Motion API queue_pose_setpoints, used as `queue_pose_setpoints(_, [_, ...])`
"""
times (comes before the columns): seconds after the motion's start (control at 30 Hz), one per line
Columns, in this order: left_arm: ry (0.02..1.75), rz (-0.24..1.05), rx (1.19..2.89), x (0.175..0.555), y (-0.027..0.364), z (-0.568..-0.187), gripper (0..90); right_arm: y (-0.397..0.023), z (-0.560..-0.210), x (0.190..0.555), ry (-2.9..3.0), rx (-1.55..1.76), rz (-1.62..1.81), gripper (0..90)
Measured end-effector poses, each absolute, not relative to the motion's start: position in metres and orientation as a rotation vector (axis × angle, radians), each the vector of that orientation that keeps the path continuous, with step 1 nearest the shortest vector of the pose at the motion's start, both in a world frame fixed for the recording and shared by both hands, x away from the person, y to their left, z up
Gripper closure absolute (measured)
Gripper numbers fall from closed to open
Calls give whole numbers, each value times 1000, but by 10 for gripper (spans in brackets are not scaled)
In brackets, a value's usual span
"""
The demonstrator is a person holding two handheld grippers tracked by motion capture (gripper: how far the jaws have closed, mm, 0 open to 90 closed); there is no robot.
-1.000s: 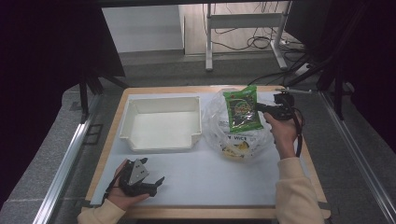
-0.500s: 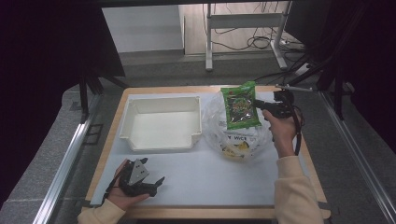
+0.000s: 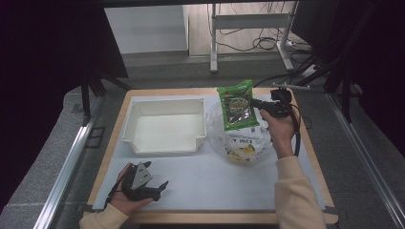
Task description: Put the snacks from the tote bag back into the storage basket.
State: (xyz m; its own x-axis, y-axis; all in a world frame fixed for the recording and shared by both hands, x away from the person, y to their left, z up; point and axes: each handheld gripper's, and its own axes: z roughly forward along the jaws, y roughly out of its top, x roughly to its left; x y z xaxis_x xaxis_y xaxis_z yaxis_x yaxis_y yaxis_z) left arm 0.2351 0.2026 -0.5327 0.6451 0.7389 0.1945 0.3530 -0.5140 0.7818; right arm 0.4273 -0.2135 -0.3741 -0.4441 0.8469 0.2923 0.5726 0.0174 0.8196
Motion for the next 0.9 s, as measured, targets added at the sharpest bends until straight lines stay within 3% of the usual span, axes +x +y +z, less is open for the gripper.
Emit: queue_pose_setpoints(0.9, [843, 675, 2132, 235, 203, -532, 99, -158, -372, 432, 2102, 1383, 1467, 898])
